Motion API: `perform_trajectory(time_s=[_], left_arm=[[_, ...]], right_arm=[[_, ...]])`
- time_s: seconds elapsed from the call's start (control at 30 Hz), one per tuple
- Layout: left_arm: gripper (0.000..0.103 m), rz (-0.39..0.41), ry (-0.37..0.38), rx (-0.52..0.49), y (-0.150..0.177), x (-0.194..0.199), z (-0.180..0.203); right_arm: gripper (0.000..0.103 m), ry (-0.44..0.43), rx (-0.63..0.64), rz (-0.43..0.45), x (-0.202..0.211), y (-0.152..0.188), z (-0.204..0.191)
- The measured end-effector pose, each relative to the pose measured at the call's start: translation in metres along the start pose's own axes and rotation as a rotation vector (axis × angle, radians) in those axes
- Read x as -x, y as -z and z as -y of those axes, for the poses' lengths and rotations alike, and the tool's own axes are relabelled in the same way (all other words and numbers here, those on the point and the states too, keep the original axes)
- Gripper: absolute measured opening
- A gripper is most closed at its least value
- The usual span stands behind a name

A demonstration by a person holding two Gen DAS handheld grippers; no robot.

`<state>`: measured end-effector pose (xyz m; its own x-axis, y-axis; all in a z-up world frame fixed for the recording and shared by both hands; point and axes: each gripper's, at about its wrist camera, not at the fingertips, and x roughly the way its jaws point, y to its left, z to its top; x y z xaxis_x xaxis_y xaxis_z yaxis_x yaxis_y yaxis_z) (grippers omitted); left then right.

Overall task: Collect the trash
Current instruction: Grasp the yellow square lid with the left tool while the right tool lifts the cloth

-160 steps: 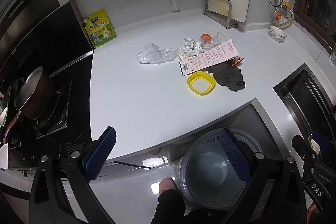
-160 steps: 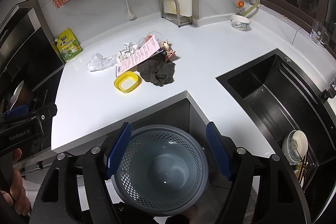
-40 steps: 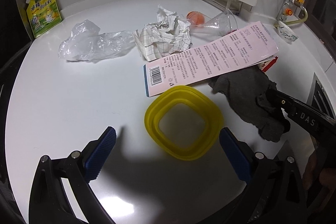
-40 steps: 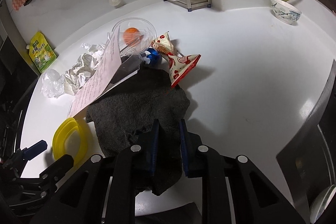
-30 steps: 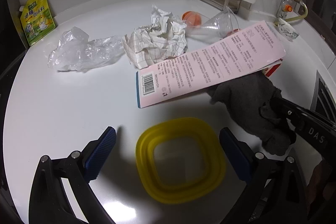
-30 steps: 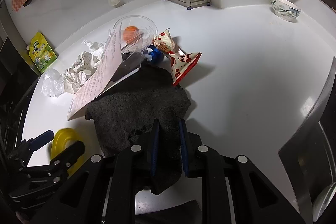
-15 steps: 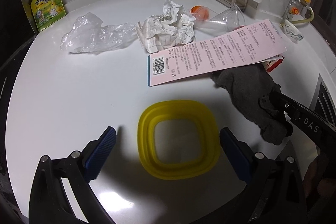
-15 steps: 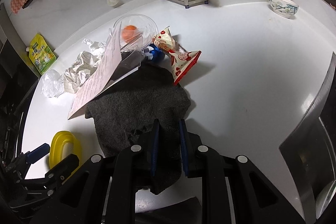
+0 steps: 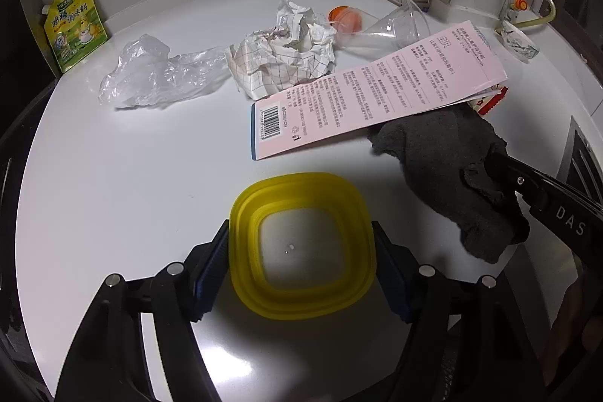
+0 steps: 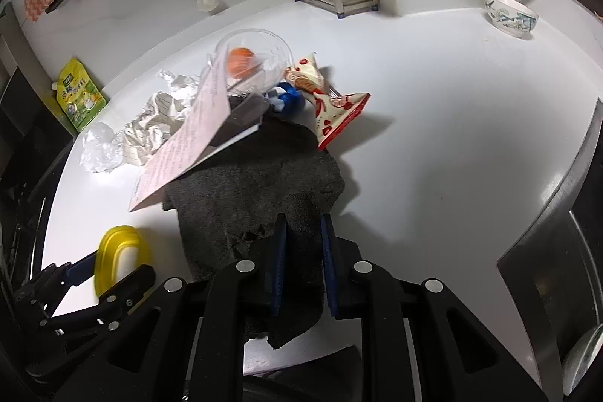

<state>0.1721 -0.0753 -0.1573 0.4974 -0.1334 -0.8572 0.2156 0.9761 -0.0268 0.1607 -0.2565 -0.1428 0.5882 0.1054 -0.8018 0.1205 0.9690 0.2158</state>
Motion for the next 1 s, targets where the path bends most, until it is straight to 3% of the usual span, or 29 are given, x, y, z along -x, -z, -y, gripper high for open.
perform_trajectory(time_s=[0.6, 1.0], left_arm=[[0.068, 0.063, 0.038, -0.044, -0.037, 0.039, -0.028], [0.068, 0.114, 0.059, -0.079, -0.043, 0.071, -0.03]], right_arm=[[0.013, 0.042, 0.035, 0.114, 0.066, -0.042, -0.045], [0.012, 0.066, 0.015, 0.168, 0.105, -0.041, -0.052]])
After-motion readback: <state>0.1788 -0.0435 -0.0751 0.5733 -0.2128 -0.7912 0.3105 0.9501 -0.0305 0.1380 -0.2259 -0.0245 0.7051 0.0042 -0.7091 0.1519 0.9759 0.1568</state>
